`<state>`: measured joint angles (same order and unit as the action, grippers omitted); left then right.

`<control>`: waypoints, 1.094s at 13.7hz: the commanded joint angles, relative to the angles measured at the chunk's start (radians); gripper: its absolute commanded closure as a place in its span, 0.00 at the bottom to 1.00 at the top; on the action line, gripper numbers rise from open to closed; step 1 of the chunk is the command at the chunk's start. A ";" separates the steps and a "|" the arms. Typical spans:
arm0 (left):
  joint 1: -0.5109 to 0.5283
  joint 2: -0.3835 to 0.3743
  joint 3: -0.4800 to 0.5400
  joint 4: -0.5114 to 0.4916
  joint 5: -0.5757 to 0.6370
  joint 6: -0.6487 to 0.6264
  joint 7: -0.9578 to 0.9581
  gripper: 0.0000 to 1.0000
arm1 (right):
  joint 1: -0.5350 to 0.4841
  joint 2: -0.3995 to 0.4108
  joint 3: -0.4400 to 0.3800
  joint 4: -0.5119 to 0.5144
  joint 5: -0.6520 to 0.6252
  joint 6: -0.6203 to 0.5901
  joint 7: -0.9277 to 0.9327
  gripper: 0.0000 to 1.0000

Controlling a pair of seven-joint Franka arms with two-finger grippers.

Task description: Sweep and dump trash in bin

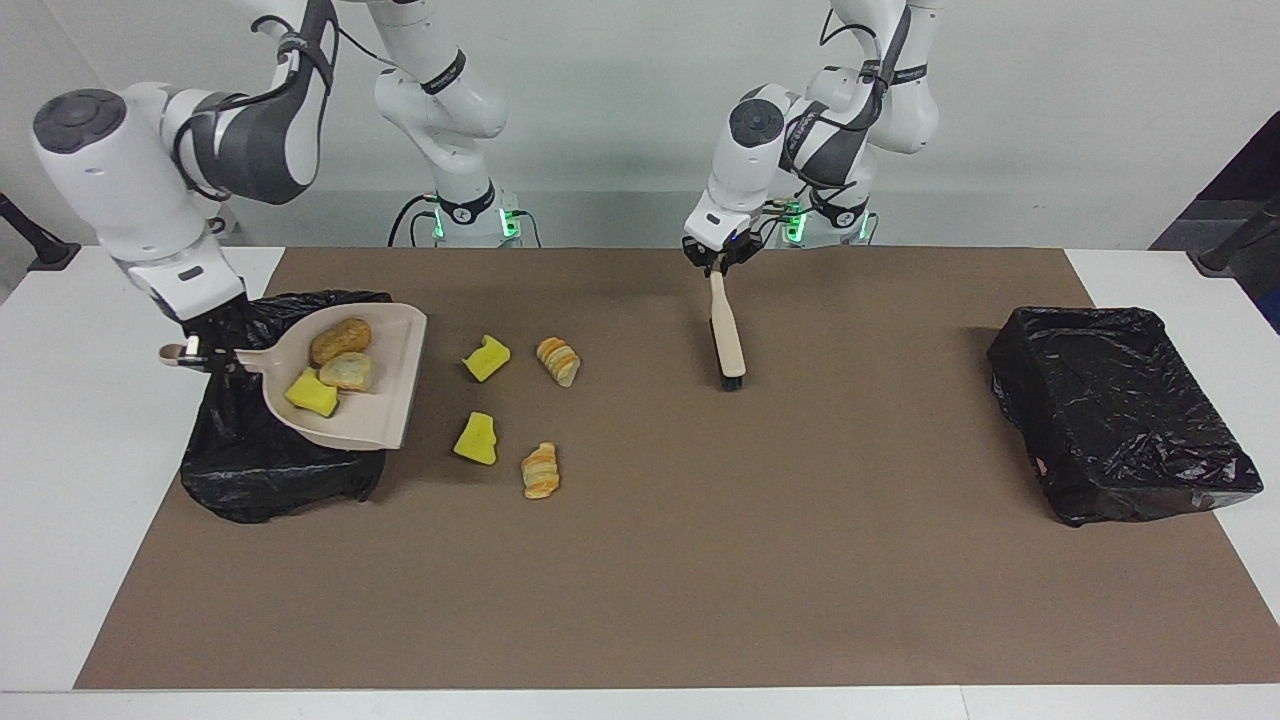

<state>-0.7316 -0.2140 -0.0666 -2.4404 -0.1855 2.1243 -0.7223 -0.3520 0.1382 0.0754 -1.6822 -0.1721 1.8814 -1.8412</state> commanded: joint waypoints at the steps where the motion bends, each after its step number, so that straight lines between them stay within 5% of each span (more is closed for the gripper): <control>1: -0.029 -0.050 0.016 -0.084 0.012 0.084 -0.019 1.00 | -0.044 -0.020 0.015 -0.027 -0.122 0.054 -0.035 1.00; 6: -0.028 -0.047 0.016 -0.124 -0.006 0.103 -0.026 1.00 | -0.009 -0.028 0.017 -0.050 -0.384 0.081 0.023 1.00; 13: -0.012 -0.033 0.018 -0.105 -0.006 0.068 -0.028 0.00 | 0.151 -0.160 0.018 -0.332 -0.780 0.081 0.492 1.00; 15: 0.024 -0.035 0.019 -0.075 -0.005 0.049 -0.014 0.00 | 0.186 -0.160 0.018 -0.346 -0.891 0.065 0.536 1.00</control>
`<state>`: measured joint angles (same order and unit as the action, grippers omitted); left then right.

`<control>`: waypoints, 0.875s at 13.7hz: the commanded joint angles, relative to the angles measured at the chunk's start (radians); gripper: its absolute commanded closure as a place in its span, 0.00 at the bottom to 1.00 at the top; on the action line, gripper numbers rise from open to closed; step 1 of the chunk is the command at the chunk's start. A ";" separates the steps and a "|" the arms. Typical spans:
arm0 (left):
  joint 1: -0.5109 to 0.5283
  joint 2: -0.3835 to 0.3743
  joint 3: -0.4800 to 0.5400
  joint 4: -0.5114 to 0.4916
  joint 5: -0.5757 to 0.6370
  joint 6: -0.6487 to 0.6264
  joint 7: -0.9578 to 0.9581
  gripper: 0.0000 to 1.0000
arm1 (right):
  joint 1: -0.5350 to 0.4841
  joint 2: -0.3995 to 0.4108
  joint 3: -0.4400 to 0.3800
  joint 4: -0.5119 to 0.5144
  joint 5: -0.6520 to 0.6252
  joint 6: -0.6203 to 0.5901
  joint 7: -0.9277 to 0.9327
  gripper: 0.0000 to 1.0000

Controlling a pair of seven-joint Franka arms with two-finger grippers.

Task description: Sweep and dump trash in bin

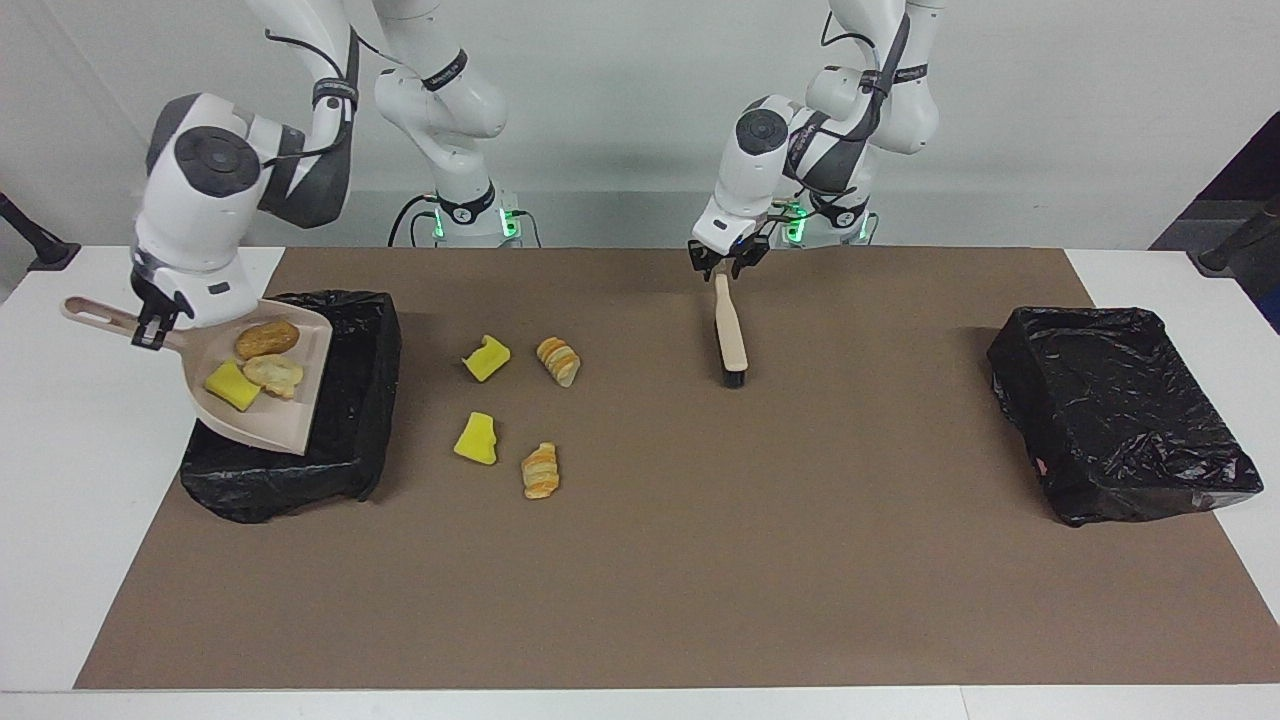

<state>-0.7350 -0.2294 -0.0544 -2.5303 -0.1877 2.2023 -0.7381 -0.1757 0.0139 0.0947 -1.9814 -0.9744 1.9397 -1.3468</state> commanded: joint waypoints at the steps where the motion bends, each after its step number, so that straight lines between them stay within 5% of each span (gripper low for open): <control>1: 0.051 -0.018 0.008 0.037 -0.003 -0.047 0.003 0.00 | 0.033 -0.035 -0.001 -0.042 -0.142 -0.019 0.041 1.00; 7: 0.276 -0.021 0.010 0.169 0.028 -0.090 0.078 0.00 | 0.136 -0.042 0.003 -0.011 -0.269 -0.188 0.031 1.00; 12: 0.469 -0.022 0.011 0.176 0.094 -0.133 0.300 0.00 | 0.136 -0.042 0.008 0.038 -0.317 -0.231 -0.060 1.00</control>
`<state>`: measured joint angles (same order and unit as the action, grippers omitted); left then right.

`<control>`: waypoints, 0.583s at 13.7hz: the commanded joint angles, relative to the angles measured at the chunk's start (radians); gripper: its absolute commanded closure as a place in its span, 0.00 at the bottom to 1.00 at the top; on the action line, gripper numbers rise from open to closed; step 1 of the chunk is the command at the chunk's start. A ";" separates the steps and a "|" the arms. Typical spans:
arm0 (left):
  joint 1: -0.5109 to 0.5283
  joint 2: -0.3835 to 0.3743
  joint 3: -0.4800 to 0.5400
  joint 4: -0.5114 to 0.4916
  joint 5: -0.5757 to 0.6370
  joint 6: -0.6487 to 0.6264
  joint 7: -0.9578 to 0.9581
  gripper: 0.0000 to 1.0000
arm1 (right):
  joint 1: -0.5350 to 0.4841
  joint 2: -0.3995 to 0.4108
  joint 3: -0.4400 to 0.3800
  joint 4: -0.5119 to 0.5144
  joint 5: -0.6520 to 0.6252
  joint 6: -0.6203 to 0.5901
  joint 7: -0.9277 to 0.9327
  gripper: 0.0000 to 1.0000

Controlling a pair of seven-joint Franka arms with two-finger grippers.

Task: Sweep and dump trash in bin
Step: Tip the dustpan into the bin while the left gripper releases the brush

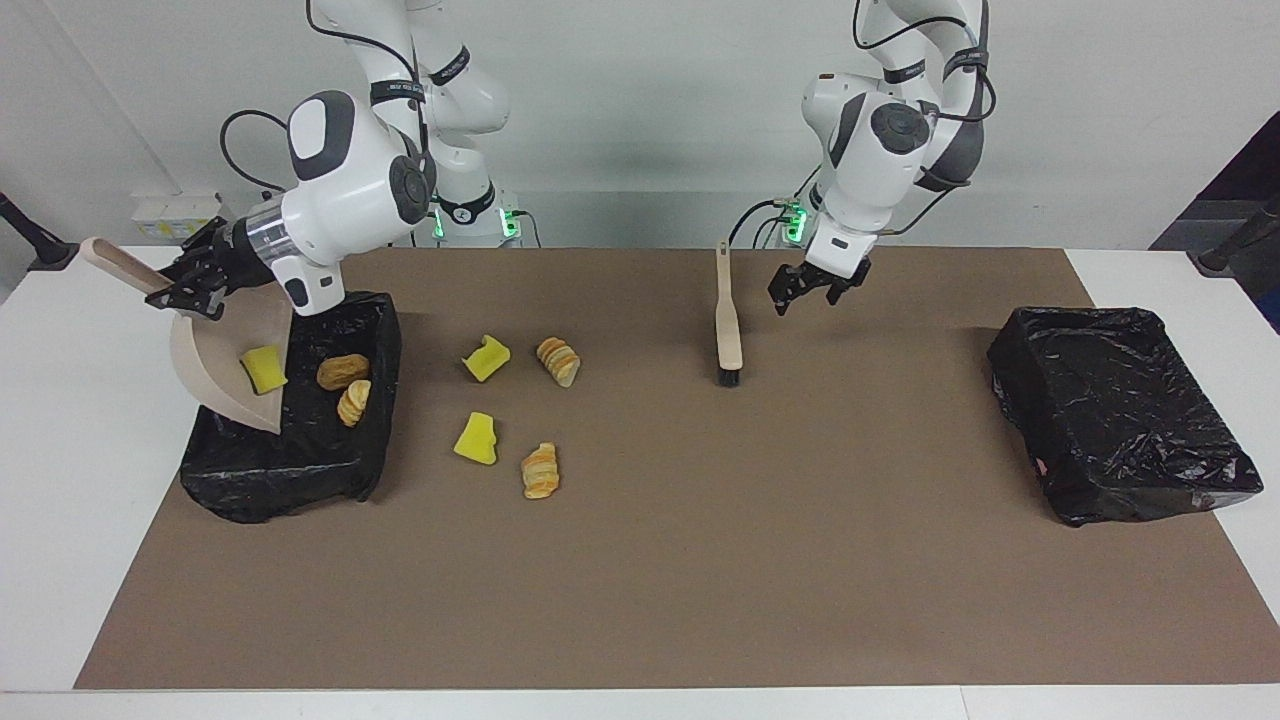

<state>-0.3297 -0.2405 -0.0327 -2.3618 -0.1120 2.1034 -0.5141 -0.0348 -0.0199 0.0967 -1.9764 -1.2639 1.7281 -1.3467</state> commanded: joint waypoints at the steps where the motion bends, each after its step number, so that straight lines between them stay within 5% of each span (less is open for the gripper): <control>1: 0.111 -0.013 -0.010 0.009 0.018 -0.060 0.151 0.00 | -0.007 -0.011 0.008 0.042 -0.017 -0.024 -0.078 1.00; 5: 0.280 -0.011 -0.010 0.077 0.020 -0.100 0.357 0.00 | -0.007 -0.035 0.011 0.057 0.055 -0.027 -0.094 1.00; 8: 0.345 0.039 -0.010 0.232 0.020 -0.215 0.411 0.00 | -0.007 0.018 0.011 -0.002 0.015 0.019 0.010 1.00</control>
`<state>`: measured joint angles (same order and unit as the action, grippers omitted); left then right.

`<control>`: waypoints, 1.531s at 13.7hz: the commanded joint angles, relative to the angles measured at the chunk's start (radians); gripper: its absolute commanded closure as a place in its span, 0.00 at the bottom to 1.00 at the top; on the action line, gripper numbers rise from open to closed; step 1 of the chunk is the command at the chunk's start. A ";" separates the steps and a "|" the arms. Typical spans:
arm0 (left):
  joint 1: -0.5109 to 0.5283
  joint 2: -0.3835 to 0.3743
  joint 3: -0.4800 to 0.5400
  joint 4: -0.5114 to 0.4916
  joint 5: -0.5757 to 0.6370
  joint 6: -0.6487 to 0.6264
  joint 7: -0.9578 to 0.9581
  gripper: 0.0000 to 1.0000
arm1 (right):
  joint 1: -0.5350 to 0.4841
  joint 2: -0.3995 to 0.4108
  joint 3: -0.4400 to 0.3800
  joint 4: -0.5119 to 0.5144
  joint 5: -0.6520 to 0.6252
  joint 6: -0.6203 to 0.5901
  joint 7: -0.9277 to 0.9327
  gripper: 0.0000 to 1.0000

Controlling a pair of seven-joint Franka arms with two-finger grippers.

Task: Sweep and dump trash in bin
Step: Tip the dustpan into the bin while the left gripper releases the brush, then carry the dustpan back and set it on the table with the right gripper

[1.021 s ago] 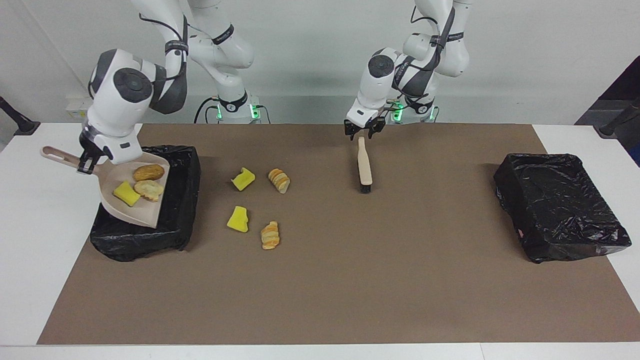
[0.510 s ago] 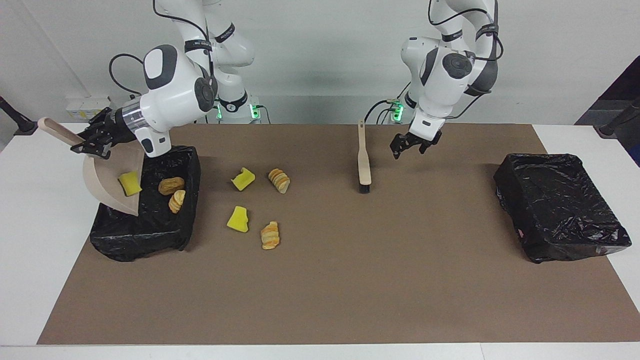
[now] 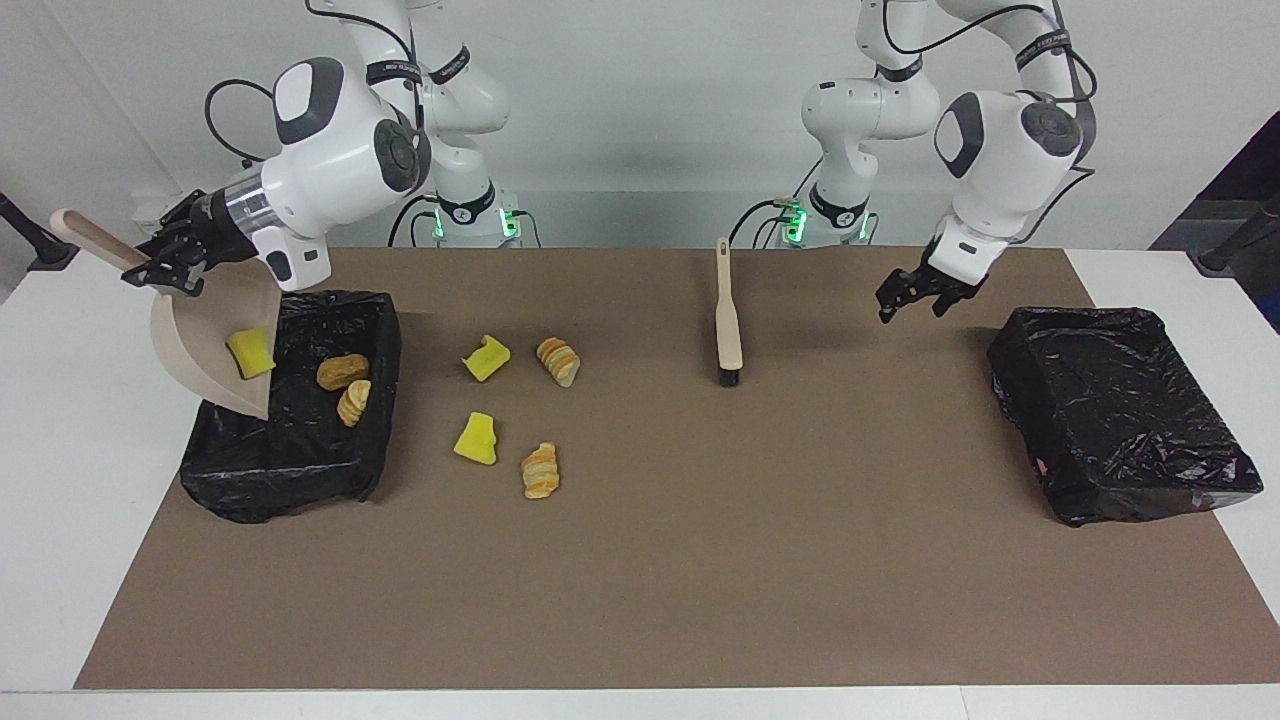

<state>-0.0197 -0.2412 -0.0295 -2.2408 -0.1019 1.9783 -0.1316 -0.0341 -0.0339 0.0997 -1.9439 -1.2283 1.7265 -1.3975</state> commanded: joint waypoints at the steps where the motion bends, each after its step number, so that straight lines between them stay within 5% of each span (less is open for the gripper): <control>1: 0.044 0.071 -0.013 0.171 0.010 -0.128 0.038 0.00 | -0.007 0.038 0.008 -0.035 -0.023 0.024 0.074 1.00; 9: 0.044 0.160 -0.010 0.482 0.076 -0.329 0.049 0.00 | 0.026 0.061 0.009 -0.044 -0.054 0.034 0.078 1.00; 21: 0.041 0.149 -0.009 0.558 0.076 -0.352 0.095 0.00 | 0.115 0.066 0.011 -0.053 -0.228 -0.105 0.166 1.00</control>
<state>0.0179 -0.1065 -0.0334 -1.7168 -0.0373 1.6527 -0.0535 0.0662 0.0471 0.1082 -1.9878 -1.3783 1.6324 -1.2582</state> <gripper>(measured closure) 0.000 0.683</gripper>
